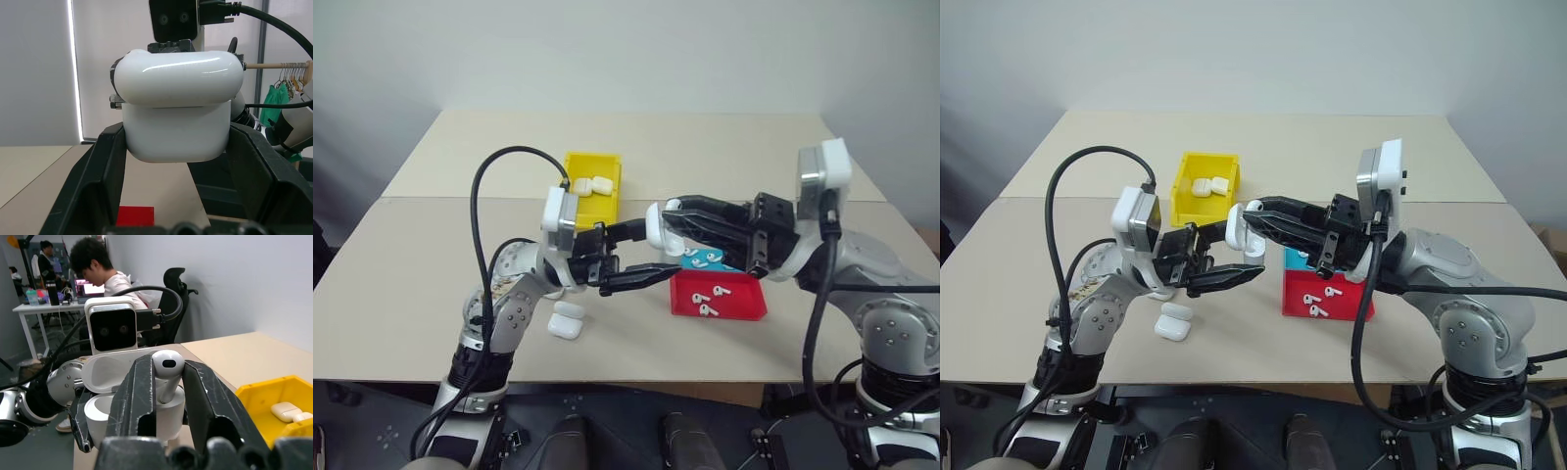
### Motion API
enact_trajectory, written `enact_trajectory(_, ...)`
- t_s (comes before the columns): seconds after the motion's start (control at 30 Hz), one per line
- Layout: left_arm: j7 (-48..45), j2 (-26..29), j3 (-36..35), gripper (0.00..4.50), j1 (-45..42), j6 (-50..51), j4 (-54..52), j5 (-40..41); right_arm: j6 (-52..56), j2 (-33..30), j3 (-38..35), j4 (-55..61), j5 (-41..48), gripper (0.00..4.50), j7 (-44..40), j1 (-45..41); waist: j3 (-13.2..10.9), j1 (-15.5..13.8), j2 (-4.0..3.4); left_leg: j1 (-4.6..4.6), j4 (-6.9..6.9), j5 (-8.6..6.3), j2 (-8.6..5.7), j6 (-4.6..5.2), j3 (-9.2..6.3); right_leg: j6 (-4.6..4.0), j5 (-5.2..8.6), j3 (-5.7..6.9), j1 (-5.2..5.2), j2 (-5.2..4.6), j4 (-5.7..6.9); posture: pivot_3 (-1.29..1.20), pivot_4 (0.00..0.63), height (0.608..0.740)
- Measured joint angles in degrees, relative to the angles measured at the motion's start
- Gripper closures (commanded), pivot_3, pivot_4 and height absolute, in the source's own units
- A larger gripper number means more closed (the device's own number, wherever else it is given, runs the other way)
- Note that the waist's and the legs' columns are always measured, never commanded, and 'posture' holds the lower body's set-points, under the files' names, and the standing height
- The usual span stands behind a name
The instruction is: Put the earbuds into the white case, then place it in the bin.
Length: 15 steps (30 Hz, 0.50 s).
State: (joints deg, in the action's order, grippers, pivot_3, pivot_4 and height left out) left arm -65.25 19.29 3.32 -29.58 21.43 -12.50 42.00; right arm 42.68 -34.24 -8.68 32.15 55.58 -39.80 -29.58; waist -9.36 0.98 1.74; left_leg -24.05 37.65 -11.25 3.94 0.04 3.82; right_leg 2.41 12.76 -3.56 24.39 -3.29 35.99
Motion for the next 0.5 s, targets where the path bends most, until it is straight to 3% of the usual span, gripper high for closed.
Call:
enact_trajectory(0.13,-0.5,0.0,0.0,1.73,0.0,0.0,0.0,0.0,-1.1,-0.4,0.0,-0.3,-0.9,1.28,-0.4,0.0,0.0,0.0,0.00,0.00,0.00,0.00,0.00,0.00,0.00,0.00,0.00,0.00,0.01,0.00,0.00,0.00,0.150,0.740)
enact_trajectory(0.5,-0.6,-0.8,0.0,1.73,0.0,-0.3,0.5,-0.4,-1.4,-1.0,0.2,-0.6,-0.5,1.28,-0.8,-0.4,0.0,0.0,0.00,-0.02,0.00,0.00,0.00,0.00,-0.01,0.00,0.00,0.00,0.01,0.00,-0.01,0.00,0.150,0.740)
